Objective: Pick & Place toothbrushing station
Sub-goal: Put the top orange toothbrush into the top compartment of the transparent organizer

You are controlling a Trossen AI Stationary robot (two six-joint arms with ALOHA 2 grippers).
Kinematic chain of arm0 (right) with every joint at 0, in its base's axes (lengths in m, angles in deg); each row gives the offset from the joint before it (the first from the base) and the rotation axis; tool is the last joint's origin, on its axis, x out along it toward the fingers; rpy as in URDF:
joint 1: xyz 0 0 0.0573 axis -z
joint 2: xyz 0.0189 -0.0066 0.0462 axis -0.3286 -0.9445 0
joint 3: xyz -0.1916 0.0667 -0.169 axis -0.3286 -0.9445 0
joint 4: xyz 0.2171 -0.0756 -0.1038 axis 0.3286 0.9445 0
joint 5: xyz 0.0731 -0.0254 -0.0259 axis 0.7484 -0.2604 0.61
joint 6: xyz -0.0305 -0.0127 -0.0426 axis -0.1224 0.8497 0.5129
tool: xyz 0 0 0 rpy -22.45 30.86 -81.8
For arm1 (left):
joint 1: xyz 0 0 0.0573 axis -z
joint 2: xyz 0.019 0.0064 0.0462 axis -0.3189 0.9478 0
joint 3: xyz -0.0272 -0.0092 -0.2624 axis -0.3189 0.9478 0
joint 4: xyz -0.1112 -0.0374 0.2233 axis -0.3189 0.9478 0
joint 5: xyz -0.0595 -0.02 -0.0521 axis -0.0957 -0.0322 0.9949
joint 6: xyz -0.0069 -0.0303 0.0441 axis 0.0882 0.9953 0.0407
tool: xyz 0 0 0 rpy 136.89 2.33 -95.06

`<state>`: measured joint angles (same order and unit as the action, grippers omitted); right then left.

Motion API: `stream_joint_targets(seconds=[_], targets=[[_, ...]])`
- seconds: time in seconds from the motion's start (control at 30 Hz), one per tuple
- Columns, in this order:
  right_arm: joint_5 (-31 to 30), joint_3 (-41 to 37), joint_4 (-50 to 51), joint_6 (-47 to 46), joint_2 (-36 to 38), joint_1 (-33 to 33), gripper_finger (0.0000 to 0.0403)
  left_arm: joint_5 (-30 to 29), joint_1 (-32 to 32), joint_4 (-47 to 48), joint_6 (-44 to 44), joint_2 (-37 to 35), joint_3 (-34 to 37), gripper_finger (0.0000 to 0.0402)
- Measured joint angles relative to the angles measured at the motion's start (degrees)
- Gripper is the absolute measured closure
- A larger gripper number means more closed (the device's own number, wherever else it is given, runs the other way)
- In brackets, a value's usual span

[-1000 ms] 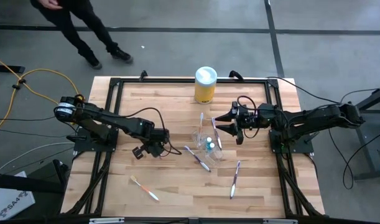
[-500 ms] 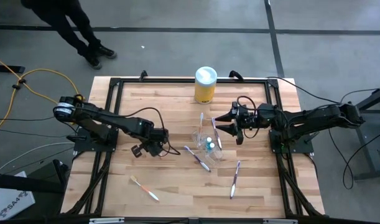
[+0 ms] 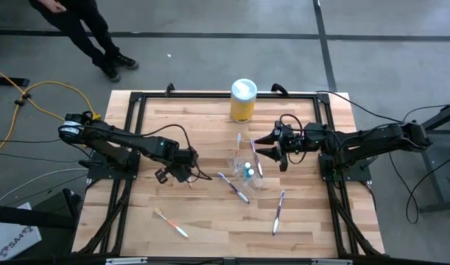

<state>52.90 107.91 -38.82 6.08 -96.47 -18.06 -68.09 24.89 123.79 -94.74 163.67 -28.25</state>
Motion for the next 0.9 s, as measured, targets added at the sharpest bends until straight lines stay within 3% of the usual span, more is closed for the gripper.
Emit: stream_joint_targets(seconds=[0.43,0.7,0.9], targets=[[0.2,0.0,0.0,0.0,0.0,0.0,0.0243,-0.2,1.1,-0.1,3.8,0.0,0.0,0.0364],[0.2,0.0,0.0,0.0,0.0,0.0,0.0243,4.7,-0.7,-0.4,-2.9,0.0,0.0,0.0364],[0.2,0.0,0.0,0.0,0.0,0.0,0.0243,5.1,-2.1,-0.5,-6.3,0.1,0.0,0.0348]])
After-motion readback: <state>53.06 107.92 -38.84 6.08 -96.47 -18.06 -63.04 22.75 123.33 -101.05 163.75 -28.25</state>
